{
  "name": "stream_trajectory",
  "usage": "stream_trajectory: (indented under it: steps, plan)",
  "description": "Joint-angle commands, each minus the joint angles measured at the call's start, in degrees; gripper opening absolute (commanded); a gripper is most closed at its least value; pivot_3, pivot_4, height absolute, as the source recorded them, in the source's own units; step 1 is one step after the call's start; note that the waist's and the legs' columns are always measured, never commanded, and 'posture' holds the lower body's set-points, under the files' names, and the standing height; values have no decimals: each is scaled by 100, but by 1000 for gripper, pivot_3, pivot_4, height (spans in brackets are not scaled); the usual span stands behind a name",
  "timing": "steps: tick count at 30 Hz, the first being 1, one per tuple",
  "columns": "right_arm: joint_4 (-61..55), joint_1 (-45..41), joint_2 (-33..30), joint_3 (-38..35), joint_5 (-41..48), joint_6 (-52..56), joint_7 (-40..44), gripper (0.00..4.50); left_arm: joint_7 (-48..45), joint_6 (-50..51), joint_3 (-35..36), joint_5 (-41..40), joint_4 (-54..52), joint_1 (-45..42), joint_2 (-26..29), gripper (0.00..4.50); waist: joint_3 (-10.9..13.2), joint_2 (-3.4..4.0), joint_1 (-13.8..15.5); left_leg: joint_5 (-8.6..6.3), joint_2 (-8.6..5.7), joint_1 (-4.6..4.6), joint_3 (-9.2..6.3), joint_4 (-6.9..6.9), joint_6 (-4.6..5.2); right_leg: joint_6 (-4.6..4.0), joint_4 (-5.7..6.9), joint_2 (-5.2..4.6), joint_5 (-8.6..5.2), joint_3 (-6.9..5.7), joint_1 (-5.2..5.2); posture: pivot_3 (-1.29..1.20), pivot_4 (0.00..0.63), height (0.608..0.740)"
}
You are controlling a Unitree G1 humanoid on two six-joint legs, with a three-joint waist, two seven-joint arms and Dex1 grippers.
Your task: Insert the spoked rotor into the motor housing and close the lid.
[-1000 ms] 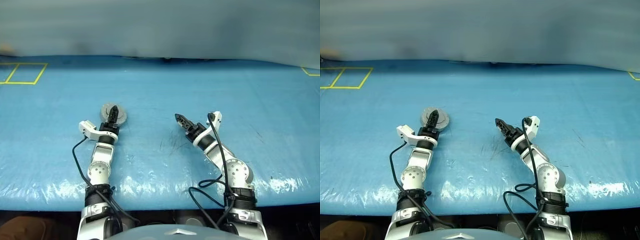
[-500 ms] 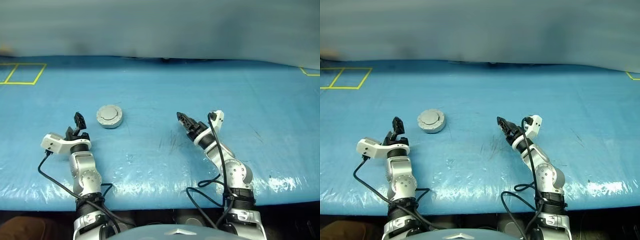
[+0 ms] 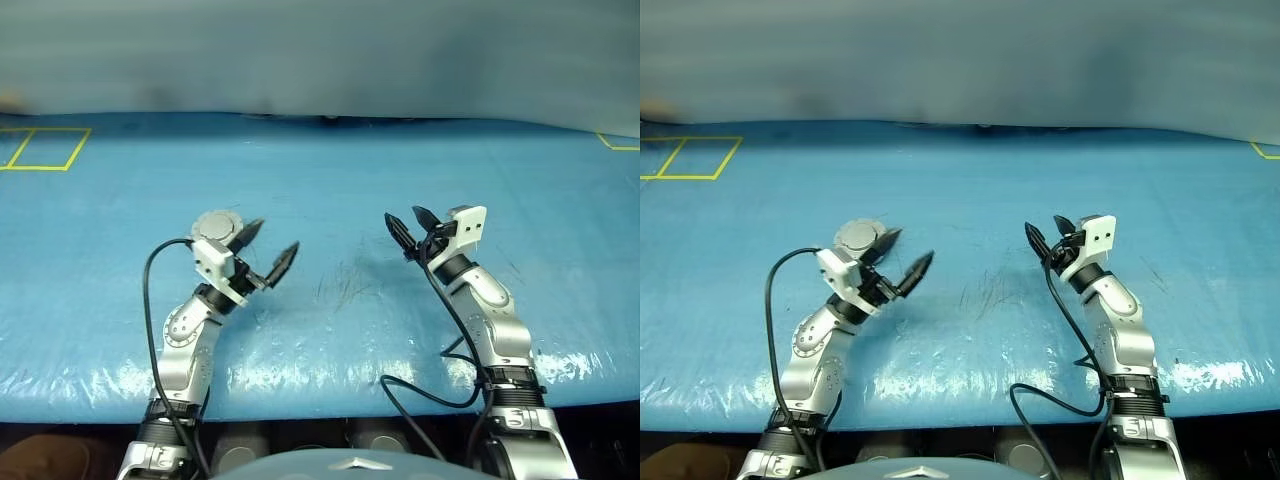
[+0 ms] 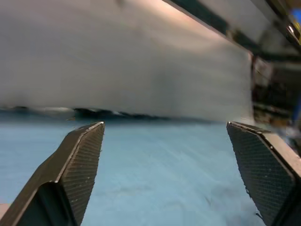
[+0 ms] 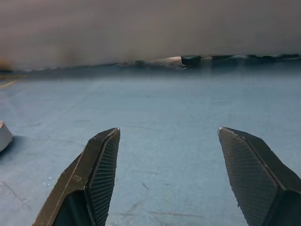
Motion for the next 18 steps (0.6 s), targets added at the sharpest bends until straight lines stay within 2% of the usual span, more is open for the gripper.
stream_trajectory:
  steps: [1,4,5,18]
  plan:
    - [-136,107,-317,211,-294,-198,467,3490,-239,-149,-396,563,82,-19,211,4430,0,0,13,0,1,0,0,0,0,-1,0,0,-1,-1,0,0,150,740]
    - [-76,183,-571,374,-553,-210,654,4382,-211,-351,-539,895,341,-65,291,4500,0,0,23,0,0,-1,3,1,0,0,-1,-4,0,0,0,0,150,740]
    - [-29,181,-581,364,-543,-209,686,4469,-214,-381,-582,966,399,-62,305,4500,1,0,24,0,0,-1,4,2,0,0,0,-5,0,0,0,0,150,740]
    - [89,221,-516,358,-545,-77,958,4469,63,-738,-393,958,540,-78,205,4500,0,0,56,0,0,0,3,4,1,0,3,-7,0,-1,1,0,150,740]
